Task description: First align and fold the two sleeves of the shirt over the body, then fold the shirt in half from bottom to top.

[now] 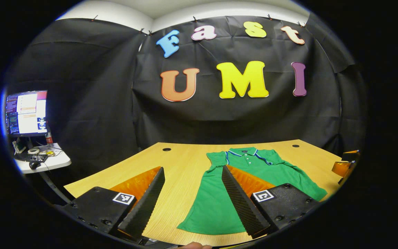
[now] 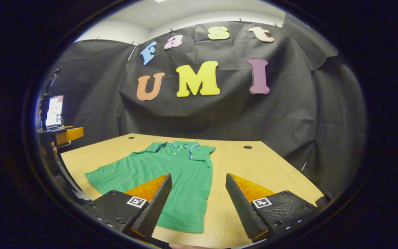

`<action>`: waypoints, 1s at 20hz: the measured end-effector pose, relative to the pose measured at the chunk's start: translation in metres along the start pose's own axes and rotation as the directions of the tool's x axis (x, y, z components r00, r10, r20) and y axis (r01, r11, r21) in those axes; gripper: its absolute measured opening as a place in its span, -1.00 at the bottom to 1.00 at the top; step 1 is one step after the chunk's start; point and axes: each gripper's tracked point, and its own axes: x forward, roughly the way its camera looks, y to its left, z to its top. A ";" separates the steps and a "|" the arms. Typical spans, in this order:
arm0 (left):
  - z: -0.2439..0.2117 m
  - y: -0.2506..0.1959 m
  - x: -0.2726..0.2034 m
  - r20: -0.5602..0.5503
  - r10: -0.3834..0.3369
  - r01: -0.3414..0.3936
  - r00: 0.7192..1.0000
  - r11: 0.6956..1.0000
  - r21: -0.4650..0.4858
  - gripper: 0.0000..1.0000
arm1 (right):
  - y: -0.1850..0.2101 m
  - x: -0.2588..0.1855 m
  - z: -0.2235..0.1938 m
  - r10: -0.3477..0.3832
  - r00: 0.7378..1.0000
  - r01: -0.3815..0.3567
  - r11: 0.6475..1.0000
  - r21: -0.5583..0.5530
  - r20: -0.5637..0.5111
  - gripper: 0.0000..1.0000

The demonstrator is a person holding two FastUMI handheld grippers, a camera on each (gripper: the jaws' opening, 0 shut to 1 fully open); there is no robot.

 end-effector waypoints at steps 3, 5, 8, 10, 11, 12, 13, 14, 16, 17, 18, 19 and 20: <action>-0.034 -0.005 -0.008 -0.052 -0.026 0.027 0.998 1.000 0.014 1.00 | 0.006 -0.005 -0.011 0.015 1.000 -0.015 1.000 -0.011 0.001 0.90; -0.039 -0.008 -0.008 -0.060 -0.040 0.040 0.997 0.999 0.009 1.00 | 0.004 -0.006 -0.016 0.007 1.000 -0.007 1.000 -0.020 0.001 0.90; -0.043 -0.008 -0.006 -0.063 -0.040 0.041 0.997 0.999 0.004 1.00 | 0.001 -0.005 -0.015 -0.005 1.000 0.005 1.000 -0.024 0.003 0.91; -0.042 -0.009 -0.007 -0.055 -0.046 0.046 0.997 0.999 0.004 1.00 | 0.004 -0.005 -0.017 0.006 1.000 -0.006 1.000 -0.012 -0.002 0.93; -0.042 -0.010 -0.007 -0.051 -0.048 0.049 0.998 0.999 0.006 1.00 | 0.002 -0.003 -0.020 0.006 1.000 -0.006 1.000 -0.010 -0.009 0.93; -0.042 -0.011 -0.006 -0.048 -0.054 0.054 0.997 0.998 0.008 1.00 | 0.002 -0.003 -0.022 0.004 1.000 -0.005 1.000 -0.009 -0.014 0.90; -0.044 -0.014 -0.005 -0.050 -0.059 0.060 0.997 0.998 0.009 1.00 | 0.002 -0.003 -0.023 0.004 1.000 -0.004 1.000 -0.008 -0.018 0.90; -0.049 -0.016 -0.004 -0.056 -0.064 0.065 0.996 0.998 0.010 1.00 | 0.003 -0.002 -0.026 -0.001 1.000 0.000 1.000 -0.008 -0.023 0.91; -0.063 -0.019 0.002 -0.082 -0.074 0.075 0.994 0.997 0.012 1.00 | 0.000 -0.001 -0.035 -0.029 0.999 0.029 0.999 -0.017 -0.035 0.90; -0.074 -0.021 0.005 -0.103 -0.074 0.077 0.992 0.997 0.016 1.00 | 0.000 -0.002 -0.042 -0.040 0.998 0.039 0.999 -0.018 -0.042 0.92; -0.084 -0.023 0.007 -0.123 -0.075 0.079 0.990 0.997 0.024 1.00 | 0.002 -0.002 -0.048 -0.044 0.998 0.044 0.999 -0.015 -0.048 0.91; -0.094 -0.024 0.009 -0.142 -0.078 0.083 0.987 0.996 0.032 1.00 | 0.001 -0.001 -0.058 -0.054 0.997 0.053 0.998 -0.013 -0.059 0.91; -0.104 -0.026 0.014 -0.162 -0.077 0.085 0.984 0.996 0.038 1.00 | 0.000 -0.002 -0.065 -0.061 0.996 0.060 0.998 -0.015 -0.071 0.91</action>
